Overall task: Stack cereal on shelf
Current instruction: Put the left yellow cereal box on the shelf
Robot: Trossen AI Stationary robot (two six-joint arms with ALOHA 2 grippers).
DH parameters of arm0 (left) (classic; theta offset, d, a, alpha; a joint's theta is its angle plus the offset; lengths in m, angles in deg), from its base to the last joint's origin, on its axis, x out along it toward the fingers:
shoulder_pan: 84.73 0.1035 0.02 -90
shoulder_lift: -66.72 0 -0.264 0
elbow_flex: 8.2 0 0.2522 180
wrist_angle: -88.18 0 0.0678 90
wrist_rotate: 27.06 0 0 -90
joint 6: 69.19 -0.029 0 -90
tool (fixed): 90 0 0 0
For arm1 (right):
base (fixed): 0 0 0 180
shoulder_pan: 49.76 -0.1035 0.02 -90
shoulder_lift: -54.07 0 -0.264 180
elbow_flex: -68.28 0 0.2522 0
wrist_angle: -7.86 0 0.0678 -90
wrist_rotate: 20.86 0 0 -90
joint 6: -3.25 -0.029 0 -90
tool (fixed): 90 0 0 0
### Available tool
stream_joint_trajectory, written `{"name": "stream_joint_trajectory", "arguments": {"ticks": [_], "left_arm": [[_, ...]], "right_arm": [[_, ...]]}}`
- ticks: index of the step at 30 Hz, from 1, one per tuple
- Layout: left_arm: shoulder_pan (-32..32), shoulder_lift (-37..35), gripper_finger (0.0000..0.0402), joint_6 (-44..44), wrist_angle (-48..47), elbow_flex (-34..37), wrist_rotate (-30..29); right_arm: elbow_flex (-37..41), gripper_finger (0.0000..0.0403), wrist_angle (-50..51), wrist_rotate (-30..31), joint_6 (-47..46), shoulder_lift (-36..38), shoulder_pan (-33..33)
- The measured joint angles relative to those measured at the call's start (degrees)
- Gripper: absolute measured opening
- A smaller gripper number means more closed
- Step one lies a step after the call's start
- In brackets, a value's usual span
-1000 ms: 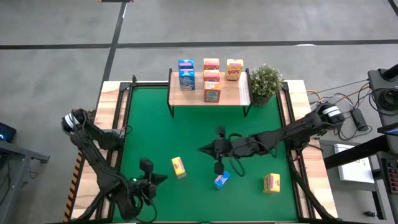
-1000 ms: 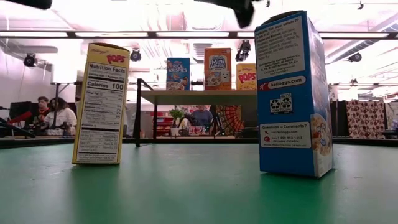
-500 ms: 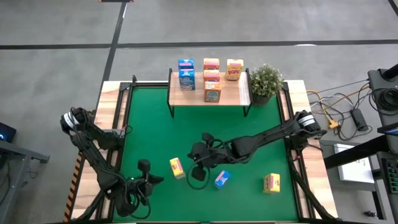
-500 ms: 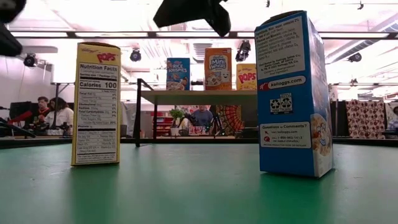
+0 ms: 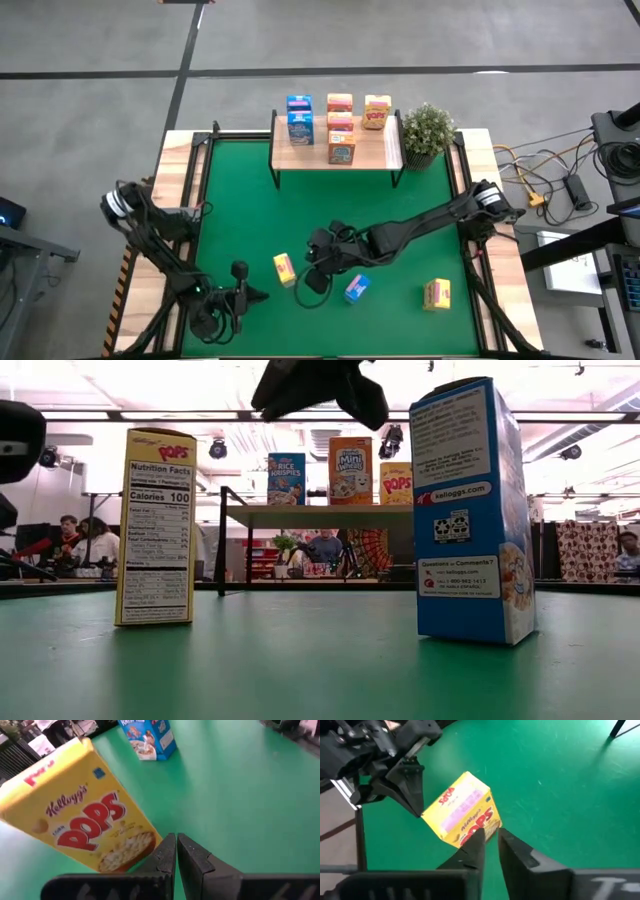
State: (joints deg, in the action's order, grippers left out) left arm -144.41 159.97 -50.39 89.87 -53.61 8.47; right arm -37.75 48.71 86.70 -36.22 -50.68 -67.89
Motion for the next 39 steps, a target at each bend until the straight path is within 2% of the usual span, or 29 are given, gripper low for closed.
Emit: {"name": "stream_joint_trajectory", "arguments": {"ticks": [10, 17, 21, 30, 39], "left_arm": [[2.77, 4.74, 0.0, -2.11, 4.16, -0.65, -3.2], [5.9, 8.2, 0.0, -6.86, 11.94, -0.5, -3.11], [8.4, 9.44, 0.0, -7.8, 13.99, -0.53, -3.11], [12.03, 10.76, 0.0, -7.82, 20.11, -0.56, -3.03], [12.55, 13.03, 0.0, -6.19, 21.93, -0.56, -1.52]], "right_arm": [[0.07, 0.0183, -3.2, 0.42, -0.4, -2.84, -0.13], [0.07, 0.0243, -3.67, 0.44, 1.06, -3.17, -0.13], [0.07, 0.0255, -3.95, 0.44, 1.96, -3.17, -0.13], [0.07, 0.0255, -5.99, 0.48, 4.06, -3.17, -0.11], [0.29, 0.0255, -6.58, 3.51, 4.02, -3.17, -0.09]]}}
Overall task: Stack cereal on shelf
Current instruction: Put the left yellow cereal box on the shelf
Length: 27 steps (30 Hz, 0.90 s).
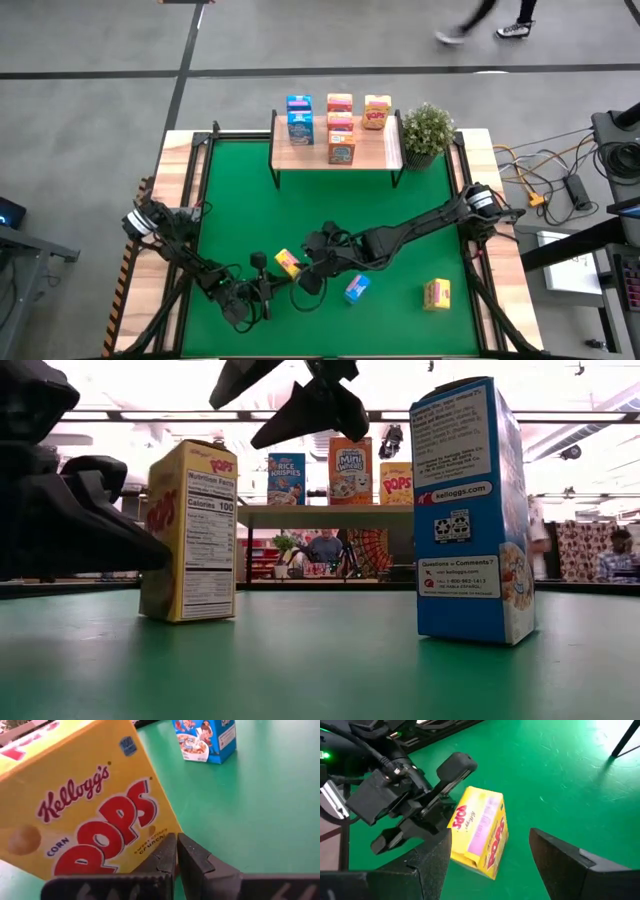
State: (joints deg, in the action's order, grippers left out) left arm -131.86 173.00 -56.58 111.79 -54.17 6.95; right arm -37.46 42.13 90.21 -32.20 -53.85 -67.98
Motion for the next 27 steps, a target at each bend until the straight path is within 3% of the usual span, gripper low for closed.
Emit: {"name": "stream_joint_trajectory", "arguments": {"ticks": [9, 16, 27], "left_arm": [[0.04, 0.82, 0.0, 0.12, 2.28, -0.02, -0.07], [0.04, 0.82, 0.0, -0.02, 3.07, -0.02, -0.09], [0.45, 0.82, 0.0, -1.44, 4.23, -0.02, -0.52]], "right_arm": [[-0.07, 0.0252, -6.31, 0.41, 10.89, -4.62, -0.68], [-3.53, 0.0249, -7.92, 3.44, 10.9, -9.22, -0.74], [-7.57, 0.0246, -5.35, 6.52, 18.21, -9.45, -0.59]]}}
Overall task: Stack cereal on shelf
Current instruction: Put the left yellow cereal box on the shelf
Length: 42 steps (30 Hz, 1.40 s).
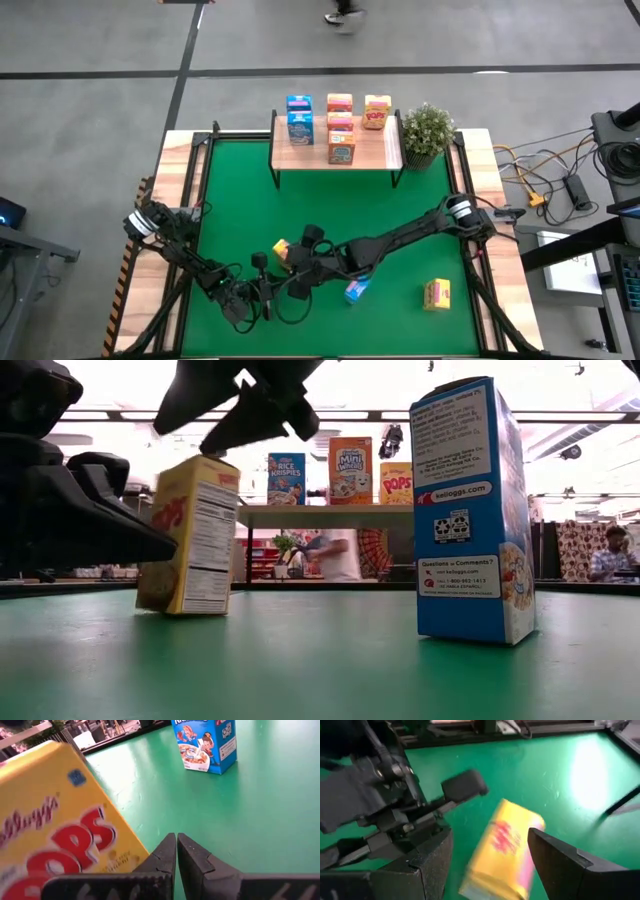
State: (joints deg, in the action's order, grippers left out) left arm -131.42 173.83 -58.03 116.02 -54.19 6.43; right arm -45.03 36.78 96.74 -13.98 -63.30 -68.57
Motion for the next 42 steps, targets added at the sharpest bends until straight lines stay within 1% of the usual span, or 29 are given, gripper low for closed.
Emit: {"name": "stream_joint_trajectory", "arguments": {"ticks": [8, 15, 19, 23, 27, 30, 36, 42], "left_arm": [[0.03, -0.01, 0.0, -0.2, 0.44, 0.0, 0.0], [0.06, -0.02, 0.0, -0.2, 0.44, 0.0, -0.01], [0.03, -0.02, 0.0, -0.22, 0.44, 0.0, 0.0], [0.03, -0.02, 0.0, -0.22, 0.79, 0.0, -0.02], [0.03, -0.02, 0.0, -0.24, 1.6, 0.0, -0.02], [0.04, -0.04, 0.0, -1.1, 2.48, 0.0, -0.14], [0.2, -0.04, 0.0, -1.44, 3.9, 0.0, -1.8], [1.38, 0.98, 0.0, -1.53, 6.32, 0.0, -3.15]], "right_arm": [[-2.15, 0.0247, 3.45, 0.01, 2.84, 0.14, 0.85], [-4.28, 0.0247, 4.45, -0.59, 10.86, 0.23, 0.83], [-4.31, 0.0247, 4.4, -0.59, 11.82, 0.25, 0.82], [-4.21, 0.0247, 4.28, -0.57, 11.71, 0.1, 0.86], [-4.21, 0.0247, 4.33, -0.55, 7.65, -0.93, 0.94], [-4.21, 0.0247, 3.9, -0.35, 6.59, -1.92, 0.94], [-4.19, 0.0247, 4.32, 7.04, 4.3, -3.38, 0.94], [-4.19, 0.0247, 5.24, 7.08, 0.35, -3.38, 0.96]]}}
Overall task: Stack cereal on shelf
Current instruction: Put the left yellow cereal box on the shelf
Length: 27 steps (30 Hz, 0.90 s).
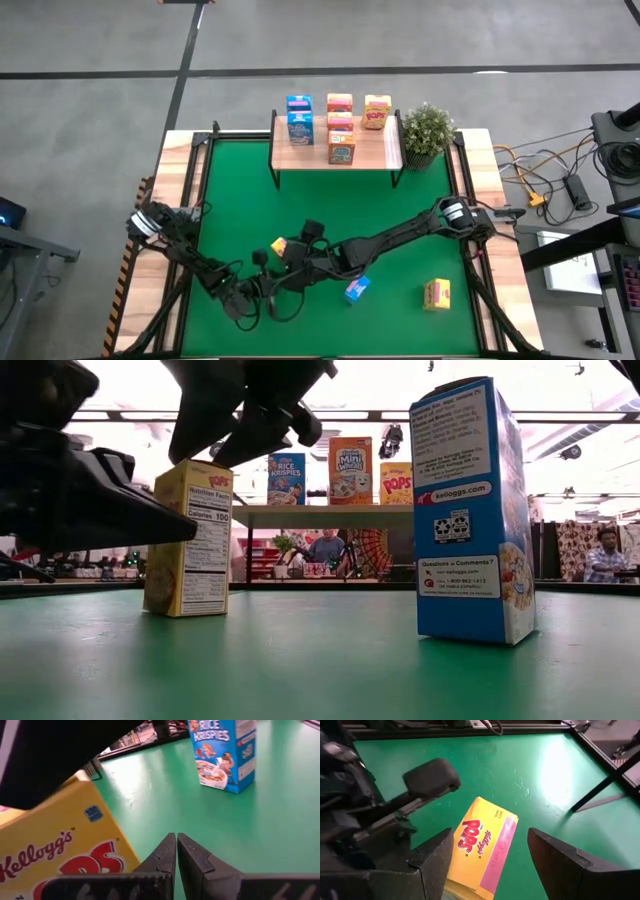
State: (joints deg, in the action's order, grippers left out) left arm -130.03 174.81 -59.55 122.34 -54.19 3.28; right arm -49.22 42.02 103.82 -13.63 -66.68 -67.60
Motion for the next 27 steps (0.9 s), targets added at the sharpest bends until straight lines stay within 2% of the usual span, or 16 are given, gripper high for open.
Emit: {"name": "stream_joint_trajectory", "arguments": {"ticks": [7, 14, 21, 27], "left_arm": [[1.99, 2.11, 0.0, -0.38, 5.6, 0.0, 0.06], [3.24, 2.72, 0.0, -0.45, 7.25, 0.0, 0.24], [3.33, 2.74, 0.0, -5.72, 11.16, 0.0, 0.2], [1.73, 2.67, 0.0, -6.8, 11.78, 0.0, 0.2]], "right_arm": [[0.0, 0.0247, 0.31, -1.28, -2.74, 0.0, -0.01], [-0.04, 0.0247, 0.44, -1.55, -2.61, 0.23, 0.0], [-0.04, 0.0247, 0.48, -2.0, -1.12, 1.39, 0.0], [-0.04, 0.0247, 0.44, -8.04, 2.45, 1.78, 0.0]]}}
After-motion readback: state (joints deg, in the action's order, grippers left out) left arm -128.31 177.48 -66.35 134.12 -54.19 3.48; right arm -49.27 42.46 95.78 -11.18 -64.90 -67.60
